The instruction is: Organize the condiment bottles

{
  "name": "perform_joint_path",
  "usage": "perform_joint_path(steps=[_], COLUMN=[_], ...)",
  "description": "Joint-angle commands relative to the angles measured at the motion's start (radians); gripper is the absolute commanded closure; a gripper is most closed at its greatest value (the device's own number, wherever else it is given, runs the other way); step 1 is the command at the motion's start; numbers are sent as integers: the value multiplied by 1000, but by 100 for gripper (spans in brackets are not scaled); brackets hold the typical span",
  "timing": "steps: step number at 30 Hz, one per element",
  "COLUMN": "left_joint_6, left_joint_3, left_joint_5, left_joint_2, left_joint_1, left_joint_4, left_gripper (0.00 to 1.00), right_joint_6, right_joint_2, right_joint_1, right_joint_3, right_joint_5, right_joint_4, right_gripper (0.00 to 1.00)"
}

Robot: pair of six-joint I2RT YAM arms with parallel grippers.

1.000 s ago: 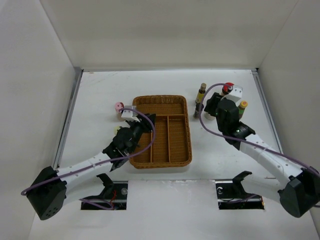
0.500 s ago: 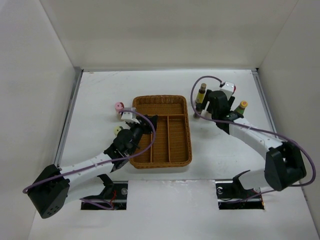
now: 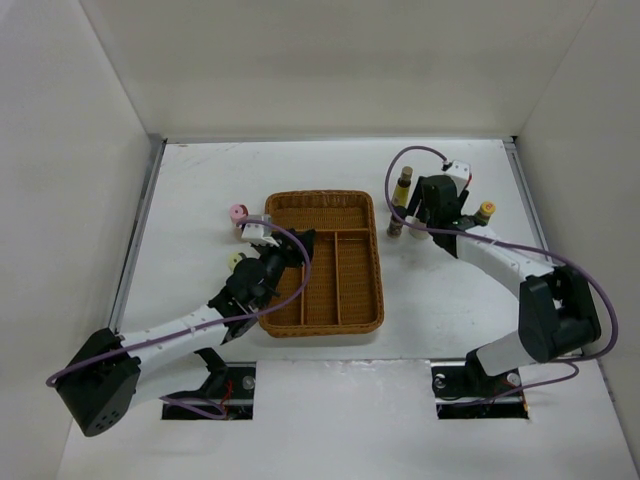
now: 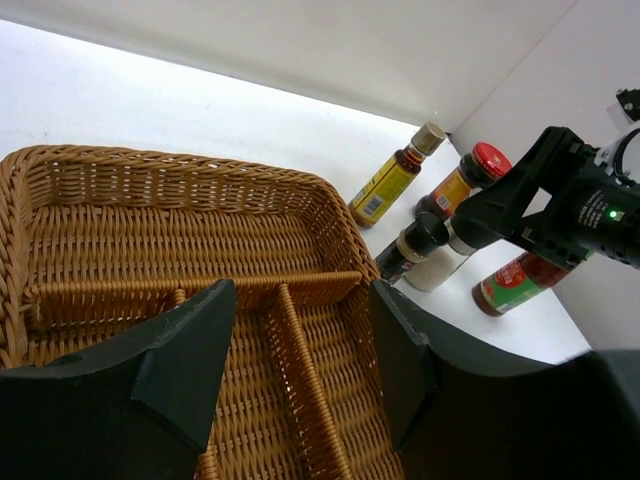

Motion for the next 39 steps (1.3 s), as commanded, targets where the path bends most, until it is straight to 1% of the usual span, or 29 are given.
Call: perform_joint_path(steps=[1, 6, 9, 12, 15, 19, 25, 28, 31, 35, 39], left_joint_6=[-12, -12, -12, -12, -10, -10, -9, -7, -7, -7, -10], left_joint_3=[-1, -2, -4, -4, -4, -5, -4, -7, -14, -47, -96], left_joint_5=[6, 6, 6, 9, 12, 12, 12, 6, -6, -58, -146], left_joint_2=[7, 4, 1, 1, 2, -1, -1, -16, -41, -123, -254], left_joint_1=[5, 5, 5, 3, 3, 3, 5, 5, 11, 26, 42], left_joint_4=[70, 70, 70, 71, 71, 71, 71, 71, 74, 87, 88], left_gripper=[45, 45, 45, 45, 45, 45, 45, 45, 45, 46, 42], right_joint_6=[-2, -10, -13, -13, -19, -48, -99, -134, -160, -193, -197], right_joint_2=[3, 15, 26, 30, 3, -62, -212, -272, -295, -246, -111], right_joint_1=[-13, -19, -21, -19, -16, -5, 70, 125, 192, 292, 358], right_joint_3=[42, 50, 51, 53, 45, 31, 25, 62, 117, 223, 347], right_joint_5=[-24, -30, -21, -17, 1, 47, 104, 116, 114, 93, 27], right_joint_4=[58, 64, 67, 75, 90, 101, 69, 32, 17, 31, 58], right_gripper=[24, 29, 30, 35, 40, 41, 41, 41, 41, 42, 42])
